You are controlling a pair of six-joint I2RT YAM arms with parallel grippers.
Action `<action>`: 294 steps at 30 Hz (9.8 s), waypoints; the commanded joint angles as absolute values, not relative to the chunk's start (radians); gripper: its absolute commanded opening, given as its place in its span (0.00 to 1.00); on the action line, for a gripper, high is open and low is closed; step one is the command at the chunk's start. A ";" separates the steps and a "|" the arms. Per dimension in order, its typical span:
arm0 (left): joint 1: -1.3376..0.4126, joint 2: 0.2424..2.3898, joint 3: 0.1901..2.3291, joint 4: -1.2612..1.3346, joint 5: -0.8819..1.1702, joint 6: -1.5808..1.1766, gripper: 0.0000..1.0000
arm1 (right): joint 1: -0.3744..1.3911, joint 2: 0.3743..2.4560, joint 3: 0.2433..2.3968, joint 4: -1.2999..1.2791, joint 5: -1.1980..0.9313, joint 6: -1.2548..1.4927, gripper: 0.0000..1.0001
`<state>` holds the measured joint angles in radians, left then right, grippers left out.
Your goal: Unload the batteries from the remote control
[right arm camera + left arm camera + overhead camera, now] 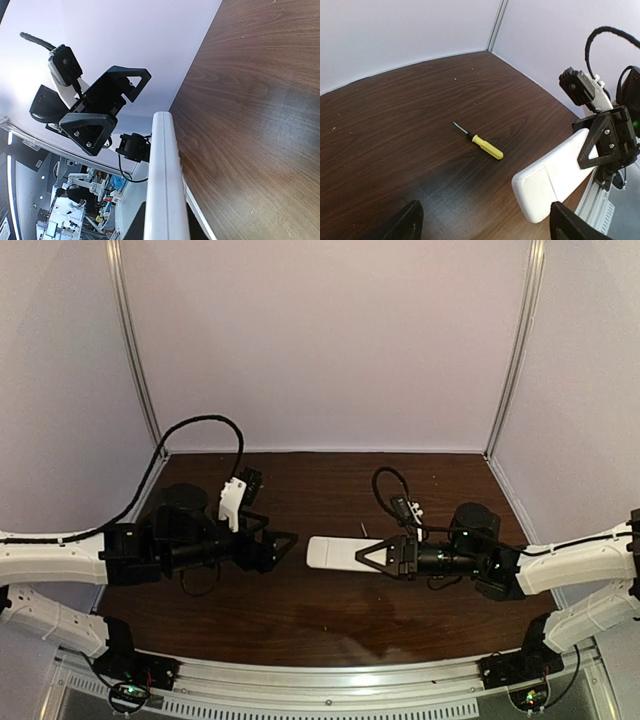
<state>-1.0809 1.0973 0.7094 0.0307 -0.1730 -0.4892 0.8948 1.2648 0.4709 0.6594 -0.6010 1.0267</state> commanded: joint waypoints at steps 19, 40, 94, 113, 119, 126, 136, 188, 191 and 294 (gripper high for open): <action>-1.102 1.322 0.908 0.040 0.047 -0.653 0.75 | 0.900 0.928 0.300 0.476 -0.366 1.062 0.00; -1.102 1.413 0.835 0.163 0.072 -0.690 0.75 | 0.951 1.111 0.375 0.613 -0.482 1.073 0.00; -1.102 1.429 0.780 0.260 0.171 -0.723 0.44 | 0.953 1.152 0.394 0.710 -0.560 1.082 0.00; -1.103 1.419 0.773 0.250 0.168 -0.722 0.32 | 0.955 1.143 0.394 0.713 -0.565 1.086 0.00; -1.103 1.414 0.771 0.242 0.163 -0.722 0.34 | 0.954 1.144 0.393 0.715 -0.564 1.085 0.00; -1.103 1.407 0.768 0.242 0.162 -0.721 0.50 | 0.955 1.154 0.389 0.723 -0.562 1.088 0.00; -1.103 1.385 0.757 0.238 0.173 -0.713 0.61 | 0.956 1.170 0.391 0.727 -0.555 1.085 0.00; -1.102 1.321 0.704 0.209 0.130 -0.709 0.39 | 0.958 1.171 0.385 0.715 -0.546 1.078 0.00; -1.103 1.319 0.703 0.201 0.127 -0.707 0.37 | 0.958 1.172 0.385 0.715 -0.544 1.077 0.00; -0.923 1.557 0.833 -0.583 -0.605 -0.772 0.01 | 0.933 1.453 0.423 0.729 -0.457 1.042 0.00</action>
